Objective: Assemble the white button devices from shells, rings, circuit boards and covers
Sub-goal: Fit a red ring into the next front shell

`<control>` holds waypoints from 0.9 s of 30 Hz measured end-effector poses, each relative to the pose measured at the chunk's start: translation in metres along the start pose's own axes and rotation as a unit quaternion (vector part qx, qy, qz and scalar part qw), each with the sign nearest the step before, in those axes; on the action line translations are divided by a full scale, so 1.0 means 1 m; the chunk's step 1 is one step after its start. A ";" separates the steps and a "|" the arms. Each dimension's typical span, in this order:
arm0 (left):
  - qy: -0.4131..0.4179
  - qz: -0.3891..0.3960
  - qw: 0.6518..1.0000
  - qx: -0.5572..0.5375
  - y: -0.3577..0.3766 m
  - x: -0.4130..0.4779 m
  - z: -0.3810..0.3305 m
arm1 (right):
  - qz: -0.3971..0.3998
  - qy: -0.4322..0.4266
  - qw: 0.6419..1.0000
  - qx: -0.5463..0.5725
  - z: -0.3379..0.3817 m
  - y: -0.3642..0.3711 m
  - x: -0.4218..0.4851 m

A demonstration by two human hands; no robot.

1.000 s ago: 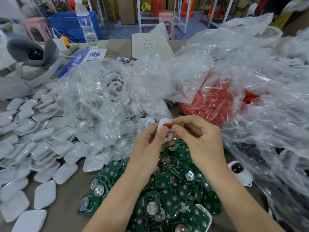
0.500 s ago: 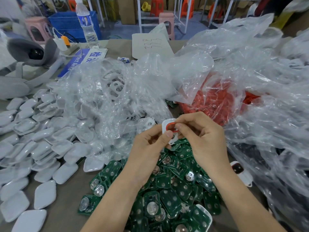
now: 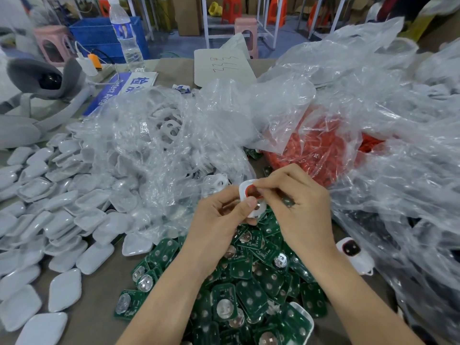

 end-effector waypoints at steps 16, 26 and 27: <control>-0.017 -0.004 0.999 -0.031 -0.003 0.000 -0.005 | 0.142 0.376 0.794 0.456 -0.051 0.053 -0.024; -0.032 0.025 0.999 -0.036 -0.001 0.001 -0.001 | 0.162 0.395 0.792 0.437 -0.052 0.054 -0.028; -0.036 0.030 0.998 -0.040 0.001 0.001 0.000 | 0.165 0.396 0.792 0.436 -0.052 0.054 -0.028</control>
Point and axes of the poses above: each hand's wrist, its own x-axis towards the middle knuckle, its own y-axis out of the palm, z = x × y, the point moved 10 cm from there along x, towards the middle knuckle
